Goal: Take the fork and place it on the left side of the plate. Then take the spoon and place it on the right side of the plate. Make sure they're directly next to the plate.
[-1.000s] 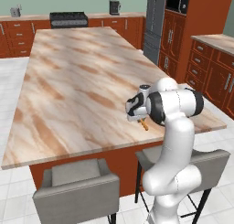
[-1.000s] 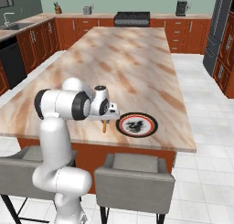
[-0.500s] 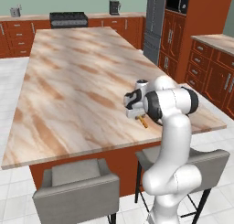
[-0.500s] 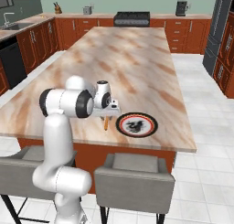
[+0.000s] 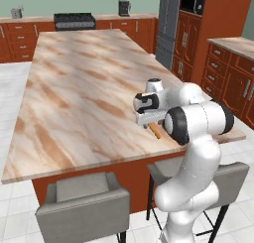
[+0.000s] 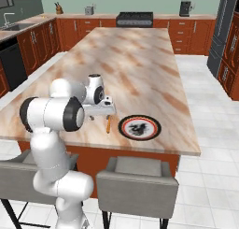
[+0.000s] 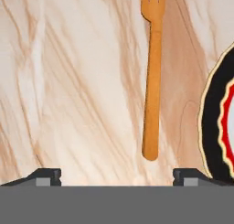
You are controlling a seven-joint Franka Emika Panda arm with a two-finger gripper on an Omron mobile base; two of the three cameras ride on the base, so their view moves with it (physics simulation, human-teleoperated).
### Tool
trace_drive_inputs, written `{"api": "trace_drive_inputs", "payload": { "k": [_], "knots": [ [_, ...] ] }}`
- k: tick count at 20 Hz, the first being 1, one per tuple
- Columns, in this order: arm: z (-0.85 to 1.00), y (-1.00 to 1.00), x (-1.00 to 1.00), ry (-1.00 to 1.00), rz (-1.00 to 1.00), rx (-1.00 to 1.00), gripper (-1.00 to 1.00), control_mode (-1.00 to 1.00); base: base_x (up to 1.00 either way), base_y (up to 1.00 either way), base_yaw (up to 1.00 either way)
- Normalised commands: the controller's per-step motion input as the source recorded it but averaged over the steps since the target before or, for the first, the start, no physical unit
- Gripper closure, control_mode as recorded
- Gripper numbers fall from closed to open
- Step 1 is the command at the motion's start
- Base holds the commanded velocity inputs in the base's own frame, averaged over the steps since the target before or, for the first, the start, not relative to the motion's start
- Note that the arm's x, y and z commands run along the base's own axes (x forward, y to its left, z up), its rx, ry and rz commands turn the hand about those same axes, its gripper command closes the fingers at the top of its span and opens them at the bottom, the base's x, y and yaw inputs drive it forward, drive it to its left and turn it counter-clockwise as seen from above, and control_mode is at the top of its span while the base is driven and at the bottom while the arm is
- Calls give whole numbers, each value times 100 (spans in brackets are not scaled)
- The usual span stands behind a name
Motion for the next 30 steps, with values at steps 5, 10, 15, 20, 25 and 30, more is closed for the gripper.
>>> {"api": "trace_drive_inputs", "payload": {
  "k": [5, 10, 15, 20, 25, 30],
  "knots": [
    [49, 68, -100, -1, 0, -7, -100, -100, 0, 0, 0],
    [15, 64, -100, -17, 0, -8, -100, -100, 0, 0, 0],
    [0, 61, -100, -37, 0, -4, -100, -100, 0, 0, 0],
    [28, 25, -82, -22, 1, 3, -100, -100, 0, 0, 0],
    [51, -6, -69, -17, 10, 13, -100, -100, 0, 0, 0],
    [62, -6, -44, -14, 8, 13, -100, -100, 0, 0, 0]
  ]
}}
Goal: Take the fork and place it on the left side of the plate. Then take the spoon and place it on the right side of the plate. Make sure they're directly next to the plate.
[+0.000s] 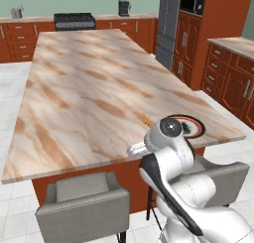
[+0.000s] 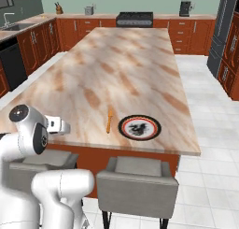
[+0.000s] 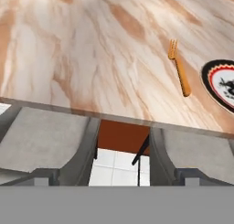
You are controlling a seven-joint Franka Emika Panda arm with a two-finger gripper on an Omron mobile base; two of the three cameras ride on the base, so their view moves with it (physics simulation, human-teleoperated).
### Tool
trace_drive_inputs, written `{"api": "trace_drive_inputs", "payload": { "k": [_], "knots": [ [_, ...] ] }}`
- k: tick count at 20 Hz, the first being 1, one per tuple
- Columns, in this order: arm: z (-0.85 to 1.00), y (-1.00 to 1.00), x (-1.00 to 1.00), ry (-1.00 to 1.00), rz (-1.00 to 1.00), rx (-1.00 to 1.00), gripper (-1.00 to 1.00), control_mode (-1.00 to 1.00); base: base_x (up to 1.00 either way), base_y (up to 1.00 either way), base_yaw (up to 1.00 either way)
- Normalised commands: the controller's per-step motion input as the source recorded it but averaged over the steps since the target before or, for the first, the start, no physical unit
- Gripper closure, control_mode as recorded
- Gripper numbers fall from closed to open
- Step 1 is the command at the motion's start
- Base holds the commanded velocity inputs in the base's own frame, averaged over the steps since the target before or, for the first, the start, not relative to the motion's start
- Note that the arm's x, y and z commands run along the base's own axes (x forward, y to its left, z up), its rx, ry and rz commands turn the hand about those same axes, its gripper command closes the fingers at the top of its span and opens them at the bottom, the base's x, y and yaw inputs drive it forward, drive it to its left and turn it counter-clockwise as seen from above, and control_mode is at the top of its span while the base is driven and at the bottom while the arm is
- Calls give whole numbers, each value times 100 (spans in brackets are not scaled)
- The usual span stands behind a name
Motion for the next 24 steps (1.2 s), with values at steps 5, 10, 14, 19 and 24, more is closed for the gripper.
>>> {"api": "trace_drive_inputs", "payload": {
  "k": [5, 10, 14, 19, 24],
  "knots": [
    [0, 0, 0, 0, 0, 0, -100, 100, -50, 3, 0],
    [0, 0, 0, 0, 0, 0, -100, 100, -28, 81, 0],
    [0, 0, 0, 0, 0, 0, -100, 100, 0, 100, 0],
    [0, 0, 0, 0, 0, 0, -100, 100, 1, 100, 0],
    [0, 0, 0, 0, 0, 0, -100, 100, 25, 100, -2]
  ]
}}
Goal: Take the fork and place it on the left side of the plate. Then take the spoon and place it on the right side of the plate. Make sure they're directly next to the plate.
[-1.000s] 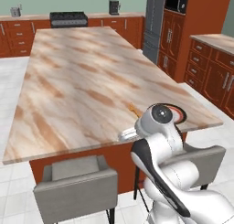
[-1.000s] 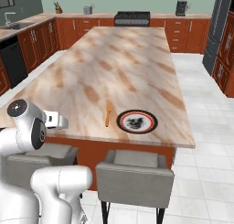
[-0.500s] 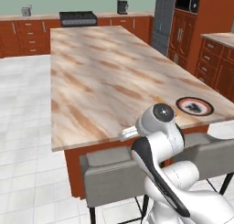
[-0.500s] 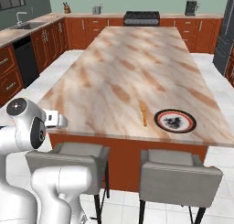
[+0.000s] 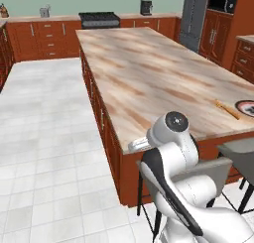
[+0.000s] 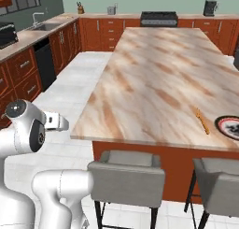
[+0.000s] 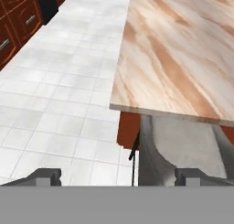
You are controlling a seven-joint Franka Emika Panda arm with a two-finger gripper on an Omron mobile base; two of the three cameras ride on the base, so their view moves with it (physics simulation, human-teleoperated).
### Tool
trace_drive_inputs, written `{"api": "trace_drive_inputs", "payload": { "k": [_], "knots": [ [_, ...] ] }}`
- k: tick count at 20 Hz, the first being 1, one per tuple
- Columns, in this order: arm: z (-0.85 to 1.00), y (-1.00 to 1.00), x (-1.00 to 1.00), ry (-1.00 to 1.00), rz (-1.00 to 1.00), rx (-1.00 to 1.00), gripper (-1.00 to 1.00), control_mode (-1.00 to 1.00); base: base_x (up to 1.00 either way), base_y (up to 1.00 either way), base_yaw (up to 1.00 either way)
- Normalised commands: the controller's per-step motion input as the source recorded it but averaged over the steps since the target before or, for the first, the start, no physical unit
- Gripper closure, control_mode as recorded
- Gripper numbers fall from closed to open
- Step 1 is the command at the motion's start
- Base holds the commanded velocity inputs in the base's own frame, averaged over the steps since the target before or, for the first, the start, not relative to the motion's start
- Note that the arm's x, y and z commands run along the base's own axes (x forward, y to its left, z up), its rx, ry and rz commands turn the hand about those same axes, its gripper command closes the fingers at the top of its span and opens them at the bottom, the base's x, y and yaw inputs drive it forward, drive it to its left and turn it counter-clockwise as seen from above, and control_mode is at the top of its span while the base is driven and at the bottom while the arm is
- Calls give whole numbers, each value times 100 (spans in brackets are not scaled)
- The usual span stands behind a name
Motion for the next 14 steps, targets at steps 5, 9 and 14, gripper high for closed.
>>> {"api": "trace_drive_inputs", "payload": {
  "k": [5, 9, 14],
  "knots": [
    [0, 0, 0, 0, 0, 0, -100, 100, 81, 100, -10],
    [0, 0, 0, 0, 0, 0, -100, 100, 100, 100, -15],
    [0, 0, 0, 0, 0, 0, -100, 100, 86, 100, -13]
  ]
}}
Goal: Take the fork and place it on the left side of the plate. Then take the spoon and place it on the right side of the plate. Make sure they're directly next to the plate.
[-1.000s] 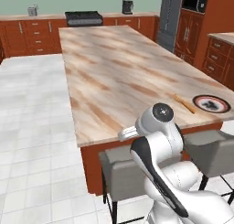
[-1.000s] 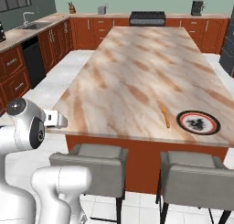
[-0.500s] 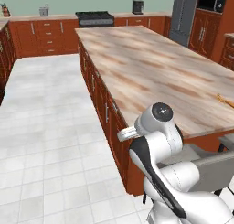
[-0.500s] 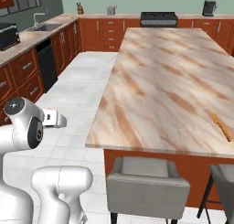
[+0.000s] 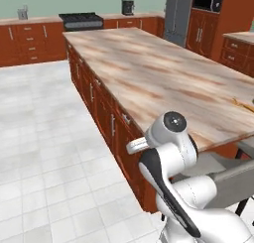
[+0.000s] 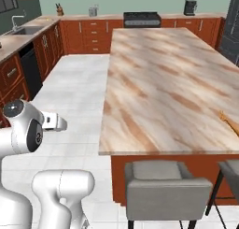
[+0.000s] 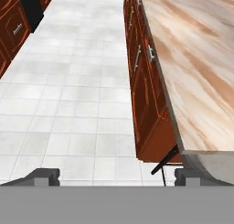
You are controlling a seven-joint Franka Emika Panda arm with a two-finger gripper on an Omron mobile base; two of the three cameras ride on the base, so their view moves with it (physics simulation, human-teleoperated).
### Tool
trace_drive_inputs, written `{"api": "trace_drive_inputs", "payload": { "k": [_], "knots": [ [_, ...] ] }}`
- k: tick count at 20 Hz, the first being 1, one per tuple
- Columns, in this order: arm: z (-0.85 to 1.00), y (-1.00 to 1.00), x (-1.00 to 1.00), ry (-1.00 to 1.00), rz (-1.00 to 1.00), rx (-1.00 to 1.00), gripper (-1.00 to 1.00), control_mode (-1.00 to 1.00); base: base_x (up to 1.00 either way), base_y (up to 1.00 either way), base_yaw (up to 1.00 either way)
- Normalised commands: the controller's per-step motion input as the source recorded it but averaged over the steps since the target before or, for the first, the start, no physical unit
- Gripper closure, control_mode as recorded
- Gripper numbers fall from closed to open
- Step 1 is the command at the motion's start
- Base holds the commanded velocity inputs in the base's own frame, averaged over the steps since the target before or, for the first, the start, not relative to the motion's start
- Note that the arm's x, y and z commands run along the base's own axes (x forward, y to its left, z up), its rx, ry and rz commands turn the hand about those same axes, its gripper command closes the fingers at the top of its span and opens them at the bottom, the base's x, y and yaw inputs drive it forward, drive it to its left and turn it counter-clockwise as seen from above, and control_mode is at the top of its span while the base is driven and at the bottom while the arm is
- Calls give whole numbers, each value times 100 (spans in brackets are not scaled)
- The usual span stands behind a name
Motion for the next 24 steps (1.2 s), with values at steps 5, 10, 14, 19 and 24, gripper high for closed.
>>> {"api": "trace_drive_inputs", "payload": {
  "k": [5, 10, 14, 19, 24],
  "knots": [
    [0, 0, 0, 0, 0, 0, -100, 100, 70, 100, -5],
    [0, 0, 0, 0, 0, 0, -100, 100, 99, 100, -1],
    [0, 0, 0, 0, 0, 0, -100, 100, 100, 100, 0],
    [0, 0, 0, 0, 0, 0, -100, 100, 100, 84, 0],
    [0, 0, 0, 0, 0, 0, -100, 100, 100, 37, 6]
  ]
}}
